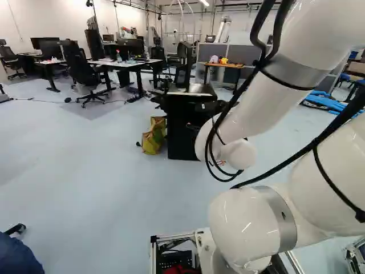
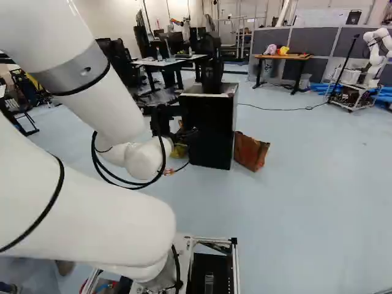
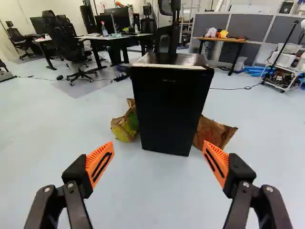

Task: Grab a drink from the fridge

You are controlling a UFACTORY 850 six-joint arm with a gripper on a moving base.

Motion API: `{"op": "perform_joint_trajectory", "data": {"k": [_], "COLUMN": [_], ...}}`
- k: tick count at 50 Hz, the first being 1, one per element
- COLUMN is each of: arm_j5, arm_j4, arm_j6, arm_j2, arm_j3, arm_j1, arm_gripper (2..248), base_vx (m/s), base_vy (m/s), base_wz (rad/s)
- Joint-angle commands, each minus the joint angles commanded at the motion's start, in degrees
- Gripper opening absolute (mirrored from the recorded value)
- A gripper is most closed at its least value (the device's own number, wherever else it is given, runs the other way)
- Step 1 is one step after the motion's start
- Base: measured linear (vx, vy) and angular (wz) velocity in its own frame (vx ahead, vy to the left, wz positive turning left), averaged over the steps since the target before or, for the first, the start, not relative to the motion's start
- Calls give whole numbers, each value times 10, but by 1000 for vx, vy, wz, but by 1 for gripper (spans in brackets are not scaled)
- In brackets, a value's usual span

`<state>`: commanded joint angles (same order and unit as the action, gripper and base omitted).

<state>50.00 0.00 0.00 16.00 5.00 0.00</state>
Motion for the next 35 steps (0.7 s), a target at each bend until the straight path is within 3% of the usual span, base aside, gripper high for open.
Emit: {"op": "perform_joint_trajectory", "data": {"k": [35], "arm_j5": [0], "arm_j4": [0], "arm_j6": [0], "arm_j2": [0], "arm_j3": [0], "arm_j1": [0], "arm_gripper": [247], "base_vx": [105], "base_vy": [92], "base_wz": [-21]}}
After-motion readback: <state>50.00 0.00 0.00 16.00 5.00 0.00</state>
